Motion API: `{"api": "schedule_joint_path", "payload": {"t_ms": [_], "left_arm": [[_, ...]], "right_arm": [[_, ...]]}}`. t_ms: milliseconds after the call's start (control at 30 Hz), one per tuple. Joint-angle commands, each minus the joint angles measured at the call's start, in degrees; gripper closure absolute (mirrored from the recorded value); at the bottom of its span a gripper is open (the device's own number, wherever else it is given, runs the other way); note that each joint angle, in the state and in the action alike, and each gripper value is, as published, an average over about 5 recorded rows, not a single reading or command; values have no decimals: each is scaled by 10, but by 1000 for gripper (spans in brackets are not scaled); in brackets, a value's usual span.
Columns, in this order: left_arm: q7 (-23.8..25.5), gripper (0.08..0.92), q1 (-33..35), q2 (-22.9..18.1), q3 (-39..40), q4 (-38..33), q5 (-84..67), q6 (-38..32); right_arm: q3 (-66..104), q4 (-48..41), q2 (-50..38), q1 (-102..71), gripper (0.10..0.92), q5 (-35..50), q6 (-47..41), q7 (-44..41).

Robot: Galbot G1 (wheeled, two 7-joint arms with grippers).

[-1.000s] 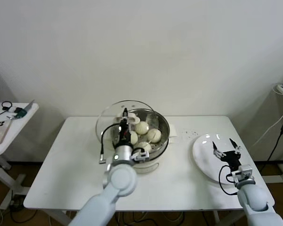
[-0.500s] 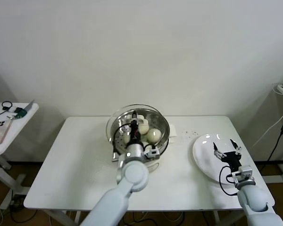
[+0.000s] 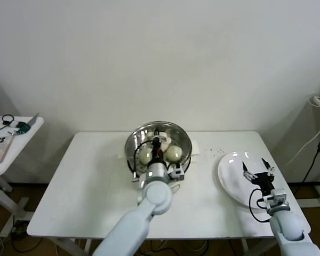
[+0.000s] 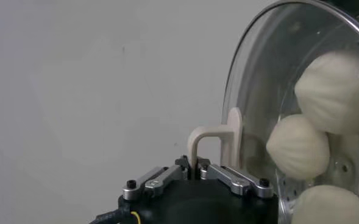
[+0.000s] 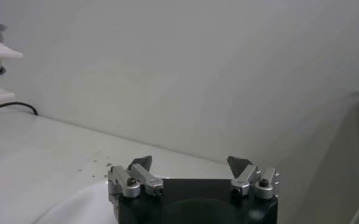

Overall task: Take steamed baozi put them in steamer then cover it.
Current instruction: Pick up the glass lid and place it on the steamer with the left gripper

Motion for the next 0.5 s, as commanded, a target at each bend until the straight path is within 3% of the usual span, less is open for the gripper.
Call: {"api": "schedule_joint_path", "payload": {"t_ms": [33,500], "left_arm": [[-3,853,-7,-3,4,16,-14,28],[-2,853,-12,2,16,18,-9,28]], "right_arm": [[1,-1,1,-1,203,-3,2,-1],[3,-3,4,-1,203,-5,4,-2]]}}
